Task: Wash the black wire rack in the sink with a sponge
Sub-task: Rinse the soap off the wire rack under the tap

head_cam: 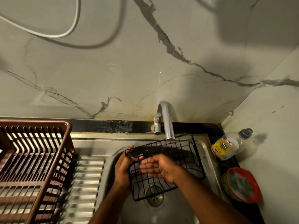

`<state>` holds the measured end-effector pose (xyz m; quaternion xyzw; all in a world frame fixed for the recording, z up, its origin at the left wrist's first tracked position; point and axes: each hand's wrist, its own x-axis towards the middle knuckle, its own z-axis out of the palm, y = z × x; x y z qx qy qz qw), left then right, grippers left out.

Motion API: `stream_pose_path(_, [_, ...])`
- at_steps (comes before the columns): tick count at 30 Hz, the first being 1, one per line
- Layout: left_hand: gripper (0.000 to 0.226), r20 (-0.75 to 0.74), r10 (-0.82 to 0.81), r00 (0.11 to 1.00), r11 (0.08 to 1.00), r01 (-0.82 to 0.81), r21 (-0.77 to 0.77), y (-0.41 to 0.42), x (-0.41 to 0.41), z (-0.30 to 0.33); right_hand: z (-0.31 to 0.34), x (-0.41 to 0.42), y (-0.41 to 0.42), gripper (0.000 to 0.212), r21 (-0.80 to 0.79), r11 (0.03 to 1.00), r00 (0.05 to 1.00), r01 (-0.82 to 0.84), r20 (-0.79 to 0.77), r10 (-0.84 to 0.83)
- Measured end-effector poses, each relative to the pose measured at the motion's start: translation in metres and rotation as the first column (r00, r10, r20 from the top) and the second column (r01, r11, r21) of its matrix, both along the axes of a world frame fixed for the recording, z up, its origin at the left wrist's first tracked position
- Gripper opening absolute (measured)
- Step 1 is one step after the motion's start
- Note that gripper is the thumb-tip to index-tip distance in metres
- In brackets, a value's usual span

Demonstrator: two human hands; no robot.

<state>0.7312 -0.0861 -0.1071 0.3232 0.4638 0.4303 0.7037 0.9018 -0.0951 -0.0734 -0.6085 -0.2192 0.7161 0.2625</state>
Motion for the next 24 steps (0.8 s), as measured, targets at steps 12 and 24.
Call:
stream_pose_path(12, [0.057, -0.064, -0.111, 0.992, 0.994, 0.112, 0.016, 0.014, -0.001, 0.004, 0.007, -0.013, -0.002, 0.034, 0.045, 0.992, 0.986, -0.119, 0.126, 0.113])
stream_pose_path(24, [0.045, -0.078, -0.18, 0.981, 0.984, 0.18, -0.015, 0.004, 0.005, 0.01, 0.009, -0.018, 0.005, 0.03, 0.106, 0.975, 0.981, 0.194, 0.011, -0.196])
